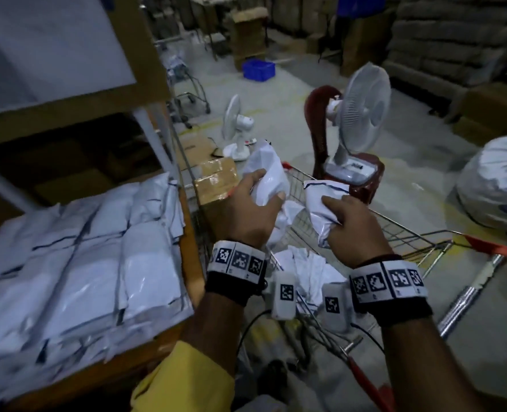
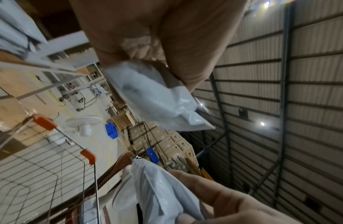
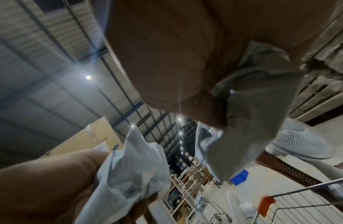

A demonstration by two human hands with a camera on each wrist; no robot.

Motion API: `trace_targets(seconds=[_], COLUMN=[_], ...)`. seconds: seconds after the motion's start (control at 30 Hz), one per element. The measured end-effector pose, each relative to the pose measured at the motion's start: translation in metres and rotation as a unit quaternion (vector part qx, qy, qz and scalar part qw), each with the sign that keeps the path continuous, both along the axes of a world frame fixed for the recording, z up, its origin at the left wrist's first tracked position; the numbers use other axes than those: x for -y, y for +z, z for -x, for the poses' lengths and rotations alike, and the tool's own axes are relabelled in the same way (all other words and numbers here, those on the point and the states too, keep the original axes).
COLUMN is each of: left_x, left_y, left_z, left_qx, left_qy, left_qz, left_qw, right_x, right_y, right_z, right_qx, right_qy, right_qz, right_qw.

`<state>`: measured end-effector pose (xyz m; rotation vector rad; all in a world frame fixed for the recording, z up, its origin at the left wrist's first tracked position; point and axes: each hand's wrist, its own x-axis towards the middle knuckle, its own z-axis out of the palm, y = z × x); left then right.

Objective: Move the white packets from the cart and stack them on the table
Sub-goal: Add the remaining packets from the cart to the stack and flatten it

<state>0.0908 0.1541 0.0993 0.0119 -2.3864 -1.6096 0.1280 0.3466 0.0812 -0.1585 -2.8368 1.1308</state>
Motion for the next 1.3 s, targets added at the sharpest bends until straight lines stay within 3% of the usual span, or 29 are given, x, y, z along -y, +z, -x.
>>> trace_targets(seconds=[0.2,0.5,0.7,1.0,1.17,1.3], left_x=[0.05,0.171,0.269,0.461,0.548,0.595], left_y=[0.022,0.052,0.056,0.046,0.037,0.024], left_z=[-0.088,-0.195,-0.235,-0.294,-0.306,-0.296], left_qx=[-0.042,-0.106,-0.126,-0.105,-0.105,-0.053], left_qy=[0.021,0.151,0.187,0.25,0.262,0.244], left_qz=[-0.006,-0.006,-0.014,0.003,0.007,0.019], left_qw=[0.999,0.983,0.974,0.962,0.959,0.968], right_x=[0.034,0.142,0.23,0.4,0.465,0.498], right_y=[0.016,0.027,0.043,0.046,0.048,0.046], right_z=[-0.06,-0.1,-0.11,-0.136,-0.137,-0.128], right_qx=[0.0,-0.054,-0.108,-0.113,-0.119,-0.119], right_qy=[0.076,0.198,0.226,0.25,0.256,0.255], right_qz=[0.019,0.023,0.029,0.079,0.091,0.062], right_qw=[0.997,0.979,0.968,0.958,0.955,0.958])
